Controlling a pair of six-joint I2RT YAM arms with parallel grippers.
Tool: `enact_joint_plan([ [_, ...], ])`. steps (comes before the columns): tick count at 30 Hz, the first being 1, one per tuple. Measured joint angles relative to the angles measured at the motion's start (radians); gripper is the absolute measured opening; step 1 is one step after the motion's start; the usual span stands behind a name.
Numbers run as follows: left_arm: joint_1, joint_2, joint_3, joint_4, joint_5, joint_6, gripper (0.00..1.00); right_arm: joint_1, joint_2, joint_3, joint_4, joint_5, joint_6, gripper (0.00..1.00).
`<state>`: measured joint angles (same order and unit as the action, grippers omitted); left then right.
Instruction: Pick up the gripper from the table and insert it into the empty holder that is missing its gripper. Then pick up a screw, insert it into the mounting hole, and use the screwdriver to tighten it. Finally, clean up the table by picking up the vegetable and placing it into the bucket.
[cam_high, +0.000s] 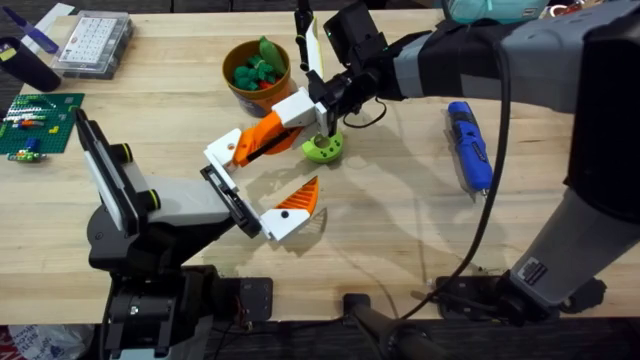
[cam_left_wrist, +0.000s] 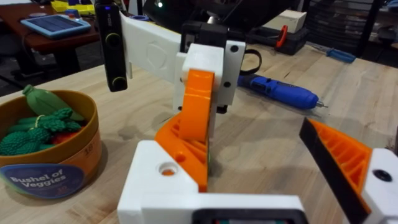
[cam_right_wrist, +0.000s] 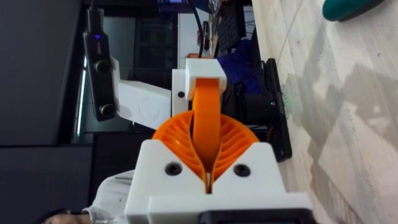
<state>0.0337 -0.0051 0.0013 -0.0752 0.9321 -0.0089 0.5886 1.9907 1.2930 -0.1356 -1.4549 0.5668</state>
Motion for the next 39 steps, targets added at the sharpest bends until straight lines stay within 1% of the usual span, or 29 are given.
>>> enact_joint_plan([
  [18, 0.005, 0.005, 0.003, -0.003, -0.007, -0.006, 0.988, 0.005, 0.000, 0.000, -0.007, 0.008, 0.006, 0.016],
  [25, 0.005, 0.005, 0.003, -0.004, -0.005, -0.007, 0.986, 0.044, 0.000, 0.000, 0.035, 0.030, 0.009, 0.016],
  [35, 0.010, 0.005, 0.003, -0.007, 0.006, -0.016, 0.987, 0.045, 0.000, 0.000, 0.048, 0.051, 0.017, 0.017],
  [39, 0.014, 0.005, 0.003, -0.008, 0.009, -0.018, 0.986, 0.046, 0.000, -0.001, 0.106, 0.068, 0.056, 0.017],
])
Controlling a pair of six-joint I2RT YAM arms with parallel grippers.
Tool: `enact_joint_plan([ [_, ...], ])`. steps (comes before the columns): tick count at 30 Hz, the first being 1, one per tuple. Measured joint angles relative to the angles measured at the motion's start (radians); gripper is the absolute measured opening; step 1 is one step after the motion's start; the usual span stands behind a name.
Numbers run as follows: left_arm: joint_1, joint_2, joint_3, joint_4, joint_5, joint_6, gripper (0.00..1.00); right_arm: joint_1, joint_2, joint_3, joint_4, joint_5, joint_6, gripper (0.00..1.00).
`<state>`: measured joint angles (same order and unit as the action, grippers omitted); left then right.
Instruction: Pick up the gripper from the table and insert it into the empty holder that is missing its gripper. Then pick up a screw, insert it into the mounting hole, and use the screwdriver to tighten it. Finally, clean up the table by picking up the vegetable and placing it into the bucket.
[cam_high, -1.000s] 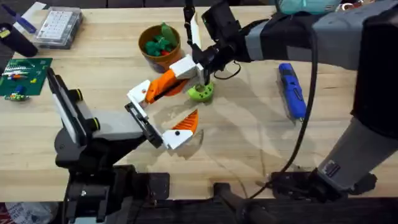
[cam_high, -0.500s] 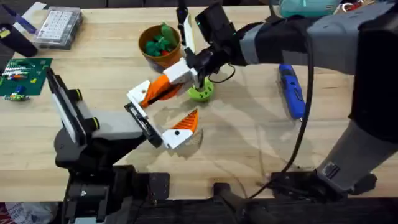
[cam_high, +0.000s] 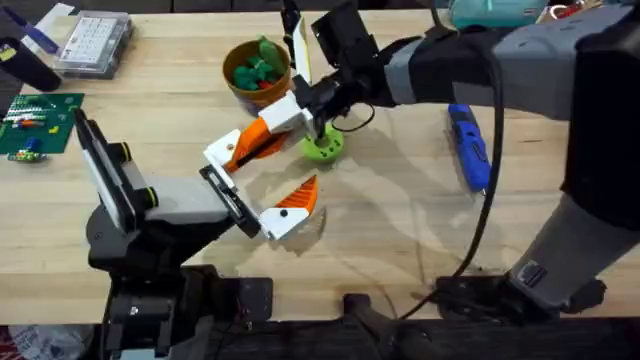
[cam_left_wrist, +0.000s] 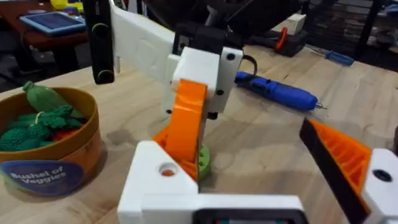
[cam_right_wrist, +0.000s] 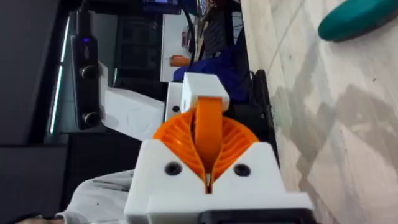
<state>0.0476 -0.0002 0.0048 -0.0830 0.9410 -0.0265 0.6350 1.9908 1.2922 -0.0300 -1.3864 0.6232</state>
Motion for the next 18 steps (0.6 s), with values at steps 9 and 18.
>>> enact_joint_plan([
  [9, 0.004, 0.000, 0.000, 0.000, -0.005, 0.004, 0.986, 0.003, 0.000, -0.009, 0.097, 0.020, 0.084, 0.017],
  [18, 0.004, 0.000, 0.000, 0.000, -0.006, 0.004, 0.987, 0.003, 0.000, -0.010, 0.099, 0.022, 0.092, 0.017],
])
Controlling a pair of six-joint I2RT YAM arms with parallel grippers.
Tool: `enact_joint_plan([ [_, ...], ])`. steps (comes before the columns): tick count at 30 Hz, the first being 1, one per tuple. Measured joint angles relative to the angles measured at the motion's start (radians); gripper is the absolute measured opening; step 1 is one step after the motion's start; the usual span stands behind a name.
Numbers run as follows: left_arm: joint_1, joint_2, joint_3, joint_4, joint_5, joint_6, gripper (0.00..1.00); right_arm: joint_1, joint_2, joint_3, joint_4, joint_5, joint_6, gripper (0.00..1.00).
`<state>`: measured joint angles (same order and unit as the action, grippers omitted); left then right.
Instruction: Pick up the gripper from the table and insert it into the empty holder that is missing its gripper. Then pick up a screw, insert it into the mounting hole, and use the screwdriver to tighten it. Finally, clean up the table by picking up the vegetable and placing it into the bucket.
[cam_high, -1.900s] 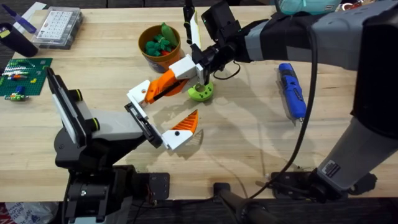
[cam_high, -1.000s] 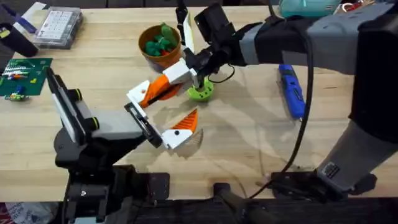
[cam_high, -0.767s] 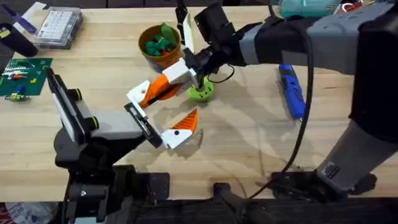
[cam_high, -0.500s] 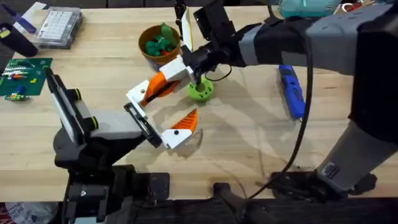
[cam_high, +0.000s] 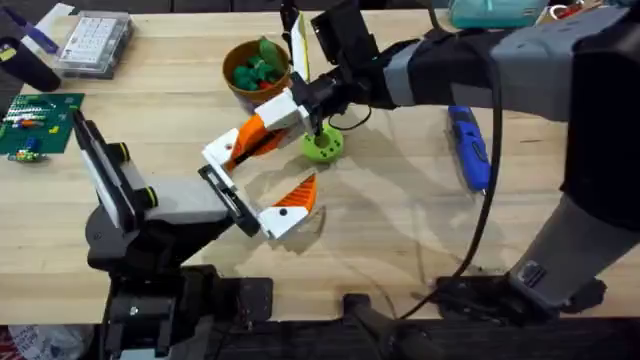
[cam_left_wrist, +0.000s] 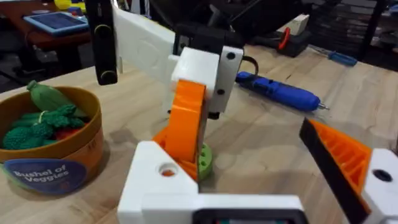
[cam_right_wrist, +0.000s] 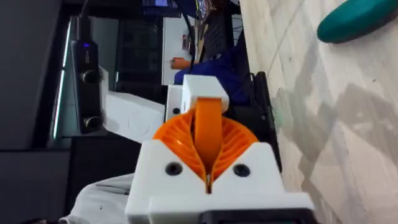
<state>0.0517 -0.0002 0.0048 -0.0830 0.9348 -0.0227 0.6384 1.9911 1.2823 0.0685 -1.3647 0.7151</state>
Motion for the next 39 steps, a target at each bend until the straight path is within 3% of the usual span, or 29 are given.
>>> enact_joint_plan([
  [5, 0.000, 0.000, 0.000, 0.000, 0.000, 0.000, 0.987, 0.000, 0.000, 0.000, 0.001, 0.000, 0.003, 0.029],
  [8, 0.000, 0.000, 0.000, 0.000, 0.000, 0.000, 0.986, 0.000, 0.000, -0.001, -0.001, 0.009, 0.007, 0.184],
  [10, 0.000, 0.000, 0.000, 0.000, 0.006, 0.000, 0.987, 0.001, 0.001, -0.001, 0.001, 0.015, -0.001, 0.397],
  [11, 0.000, 0.000, 0.000, 0.000, 0.007, 0.000, 0.986, 0.001, 0.001, -0.001, 0.002, 0.015, -0.005, 0.451],
  [15, -0.016, 0.000, 0.001, -0.010, 0.077, 0.000, 0.986, 0.008, 0.002, -0.001, 0.009, 0.029, -0.008, 0.586],
  [20, -0.016, 0.000, 0.001, -0.015, 0.114, 0.000, 0.986, 0.014, 0.002, -0.001, 0.009, 0.033, -0.009, 0.617],
  [22, -0.016, 0.000, 0.001, -0.015, 0.120, 0.000, 0.986, 0.013, 0.002, -0.001, 0.006, 0.031, -0.011, 0.678],
  [25, -0.016, 0.000, 0.001, -0.015, 0.121, 0.000, 0.986, 0.006, 0.000, 0.002, -0.091, 0.028, -0.051, 0.750],
  [28, -0.016, 0.000, 0.001, -0.016, 0.124, 0.000, 0.986, -0.015, -0.008, 0.005, -0.317, 0.039, -0.146, 0.847],
  [32, -0.016, 0.000, 0.001, -0.018, 0.131, 0.000, 0.986, -0.059, -0.054, -0.001, -0.578, 0.057, -0.324, 0.869],
  [36, -0.016, 0.000, 0.001, -0.018, 0.132, 0.000, 0.986, -0.087, -0.104, -0.002, -0.629, 0.059, -0.444, 0.883],
  [39, -0.016, 0.000, 0.001, -0.018, 0.132, 0.000, 0.986, -0.087, -0.115, -0.001, -0.623, 0.060, -0.486, 0.981],
])
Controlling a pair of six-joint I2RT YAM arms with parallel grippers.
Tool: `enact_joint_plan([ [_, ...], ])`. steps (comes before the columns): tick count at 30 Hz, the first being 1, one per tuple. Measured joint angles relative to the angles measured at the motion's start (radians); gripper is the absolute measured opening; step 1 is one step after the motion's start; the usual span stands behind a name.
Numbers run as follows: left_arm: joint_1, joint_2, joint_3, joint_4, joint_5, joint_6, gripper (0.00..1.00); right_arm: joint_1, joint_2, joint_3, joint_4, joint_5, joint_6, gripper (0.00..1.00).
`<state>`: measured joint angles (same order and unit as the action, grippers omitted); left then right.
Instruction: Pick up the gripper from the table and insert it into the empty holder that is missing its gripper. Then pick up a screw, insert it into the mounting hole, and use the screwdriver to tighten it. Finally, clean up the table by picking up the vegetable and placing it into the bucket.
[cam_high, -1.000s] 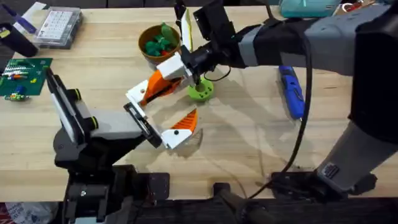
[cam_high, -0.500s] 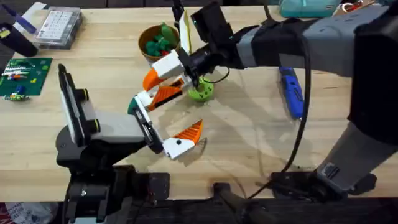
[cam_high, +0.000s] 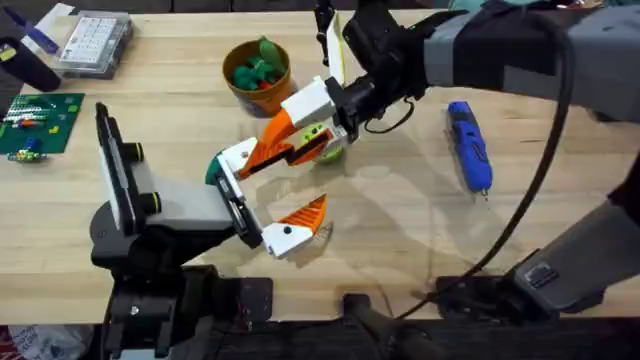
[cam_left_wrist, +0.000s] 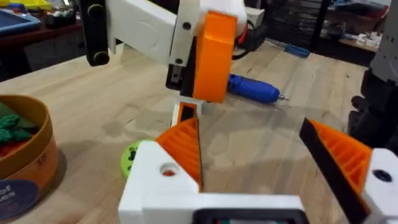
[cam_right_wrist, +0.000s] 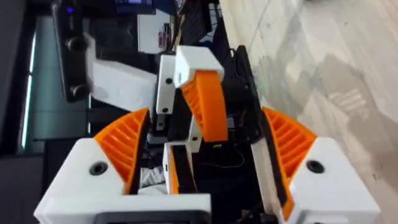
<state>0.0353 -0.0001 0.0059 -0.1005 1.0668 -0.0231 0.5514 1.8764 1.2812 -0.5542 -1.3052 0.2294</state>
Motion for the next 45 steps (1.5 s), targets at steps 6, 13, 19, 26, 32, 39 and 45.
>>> enact_joint_plan([
  [6, 0.000, 0.000, 0.000, 0.000, 0.000, 0.000, 0.986, 0.001, 0.000, 0.000, -0.013, -0.026, -0.057, 0.987],
  [13, 0.000, 0.000, 0.000, 0.000, 0.000, 0.000, 0.986, -0.036, 0.000, -0.024, -0.058, -0.072, -0.129, 0.987],
  [19, 0.000, 0.000, 0.000, 0.000, 0.000, 0.000, 0.986, -0.101, -0.003, -0.093, -0.124, -0.097, -0.182, 0.988],
  [26, 0.000, 0.000, 0.000, 0.000, 0.000, 0.000, 0.986, -0.180, -0.070, -0.192, -0.262, -0.161, -0.358, 0.988],
  [32, 0.000, 0.000, 0.000, 0.000, 0.000, 0.000, 0.985, -0.273, -0.083, -0.271, -0.525, -0.210, -0.615, 0.988],
  [39, 0.000, 0.000, 0.000, 0.000, -0.001, 0.000, 0.985, -0.394, -0.082, -0.412, -0.509, -0.217, -0.790, 0.983],
  [45, 0.000, 0.000, 0.000, 0.000, -0.001, 0.000, 0.986, -0.414, -0.051, -0.461, -0.153, -0.130, -0.584, 0.983],
])
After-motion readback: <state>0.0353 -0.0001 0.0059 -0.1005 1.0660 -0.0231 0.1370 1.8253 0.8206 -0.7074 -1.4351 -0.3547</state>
